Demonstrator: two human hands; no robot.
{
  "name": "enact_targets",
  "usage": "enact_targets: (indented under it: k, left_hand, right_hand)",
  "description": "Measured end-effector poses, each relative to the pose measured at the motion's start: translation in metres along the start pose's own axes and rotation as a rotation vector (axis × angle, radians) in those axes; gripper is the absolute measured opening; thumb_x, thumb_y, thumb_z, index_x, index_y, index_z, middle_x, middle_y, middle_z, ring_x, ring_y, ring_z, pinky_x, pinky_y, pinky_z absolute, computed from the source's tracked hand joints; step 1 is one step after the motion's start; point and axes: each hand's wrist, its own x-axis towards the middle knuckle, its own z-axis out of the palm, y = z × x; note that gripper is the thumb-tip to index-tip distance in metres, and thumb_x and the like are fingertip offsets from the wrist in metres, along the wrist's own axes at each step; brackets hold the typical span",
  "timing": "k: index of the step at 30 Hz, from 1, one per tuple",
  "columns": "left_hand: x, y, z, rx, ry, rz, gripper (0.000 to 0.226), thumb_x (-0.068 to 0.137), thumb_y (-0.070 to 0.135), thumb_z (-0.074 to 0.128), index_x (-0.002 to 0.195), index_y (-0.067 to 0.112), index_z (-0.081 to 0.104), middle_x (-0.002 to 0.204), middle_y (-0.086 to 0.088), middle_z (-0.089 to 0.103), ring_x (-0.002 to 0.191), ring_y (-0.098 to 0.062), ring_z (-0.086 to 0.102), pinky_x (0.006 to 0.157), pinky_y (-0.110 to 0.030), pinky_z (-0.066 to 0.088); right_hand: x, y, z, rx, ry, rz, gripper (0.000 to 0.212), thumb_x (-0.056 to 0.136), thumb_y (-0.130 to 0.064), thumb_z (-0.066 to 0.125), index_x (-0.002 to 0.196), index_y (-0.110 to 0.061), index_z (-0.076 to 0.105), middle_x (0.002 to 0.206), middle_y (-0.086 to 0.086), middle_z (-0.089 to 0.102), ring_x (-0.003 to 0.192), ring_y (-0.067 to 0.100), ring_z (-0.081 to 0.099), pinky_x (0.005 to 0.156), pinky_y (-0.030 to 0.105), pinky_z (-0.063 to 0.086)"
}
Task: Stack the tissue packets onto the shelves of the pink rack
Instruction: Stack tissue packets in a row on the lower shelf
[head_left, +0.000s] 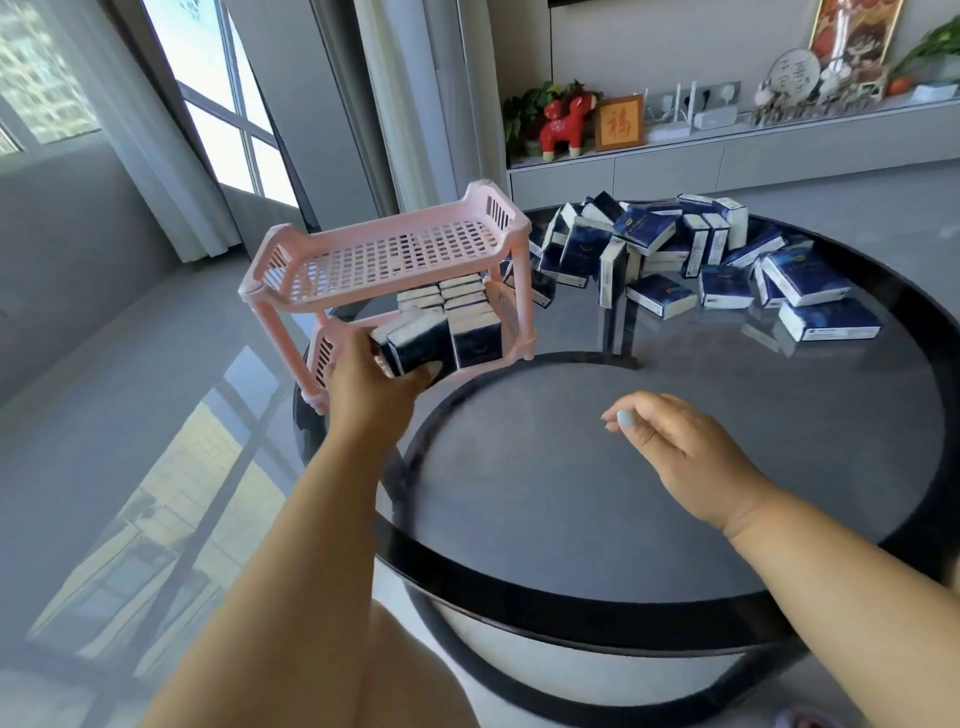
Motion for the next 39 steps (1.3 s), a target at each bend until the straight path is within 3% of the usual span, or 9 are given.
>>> enact_targets:
  k: [8,12,16,20,24,27,30,34,39]
  left_hand:
    - [0.039,-0.017,0.008,0.092,-0.081,0.013,0.055,0.072,0.025,0.084,0.115,0.016,0.051,0.107,0.002,0.066,0.081,-0.019,0.064,0.073,-0.039,0.056]
    - [0.040,-0.027,0.014,0.050,-0.116,0.025,0.054,0.077,0.016,0.081,0.117,0.012,0.045,0.111,0.002,0.059,0.075,-0.011,0.058,0.067,-0.026,0.049]
    - [0.039,-0.032,0.018,0.047,-0.107,0.017,0.055,0.079,0.015,0.080,0.120,0.014,0.043,0.114,-0.005,0.057,0.083,-0.016,0.060,0.072,-0.031,0.052]
    - [0.037,-0.030,0.021,0.120,-0.078,0.020,0.048,0.081,0.014,0.077,0.118,0.012,0.046,0.102,0.000,0.056,0.075,-0.013,0.053,0.060,-0.024,0.037]
    - [0.030,-0.030,0.024,0.226,-0.034,0.018,0.058,0.082,0.020,0.076,0.128,0.013,0.042,0.100,0.003,0.052,0.089,-0.019,0.050,0.073,-0.030,0.033]
    - [0.027,-0.036,0.027,0.223,-0.029,0.076,0.071,0.087,0.028,0.070,0.146,0.026,0.030,0.122,-0.004,0.052,0.091,-0.014,0.051,0.082,-0.030,0.034]
    - [0.026,-0.038,0.032,0.343,-0.047,0.120,0.065,0.095,0.035,0.056,0.151,0.034,0.021,0.138,-0.009,0.039,0.116,-0.029,0.050,0.091,-0.041,0.040]
    - [0.028,-0.026,0.035,0.474,-0.034,0.147,0.055,0.099,0.035,0.047,0.150,0.037,0.026,0.133,-0.010,0.038,0.118,-0.031,0.044,0.080,-0.036,0.036]
    - [0.030,-0.022,0.038,0.513,-0.035,0.244,0.050,0.099,0.024,0.050,0.147,0.030,0.037,0.135,-0.013,0.030,0.116,-0.032,0.044,0.082,-0.034,0.042]
  right_hand:
    - [0.002,0.002,0.000,-0.020,0.021,-0.002,0.064,0.077,-0.072,0.027,0.092,-0.020,0.062,0.095,-0.004,0.064,0.098,0.009,0.054,0.087,0.031,0.046]
    - [0.004,0.004,0.002,-0.021,0.033,-0.015,0.065,0.079,-0.074,0.028,0.089,-0.020,0.061,0.091,-0.002,0.064,0.096,0.013,0.056,0.085,0.034,0.047]
    - [0.005,0.004,0.002,-0.013,0.044,-0.020,0.063,0.080,-0.072,0.029,0.087,-0.019,0.062,0.089,-0.003,0.064,0.095,0.014,0.056,0.085,0.037,0.047]
    - [0.005,0.003,0.002,-0.012,0.053,-0.014,0.059,0.080,-0.069,0.031,0.086,-0.019,0.062,0.090,-0.005,0.064,0.095,0.012,0.056,0.086,0.036,0.047]
    - [0.005,0.003,0.002,-0.018,0.056,-0.021,0.071,0.076,-0.081,0.025,0.086,-0.021,0.062,0.090,-0.005,0.064,0.095,0.011,0.056,0.085,0.035,0.047]
    - [0.005,0.004,0.002,-0.023,0.058,-0.016,0.070,0.076,-0.081,0.025,0.086,-0.022,0.062,0.090,-0.005,0.064,0.095,0.012,0.056,0.085,0.037,0.048]
    - [0.005,0.003,0.002,-0.021,0.057,-0.018,0.072,0.075,-0.083,0.024,0.086,-0.022,0.062,0.090,-0.006,0.063,0.094,0.012,0.056,0.085,0.035,0.047]
    - [0.005,0.002,0.002,-0.022,0.058,-0.022,0.073,0.075,-0.084,0.024,0.086,-0.022,0.062,0.090,-0.005,0.064,0.094,0.012,0.056,0.084,0.033,0.047]
    - [0.005,0.002,0.002,-0.028,0.056,-0.019,0.075,0.074,-0.084,0.023,0.085,-0.021,0.062,0.089,-0.005,0.063,0.094,0.011,0.055,0.083,0.030,0.046]
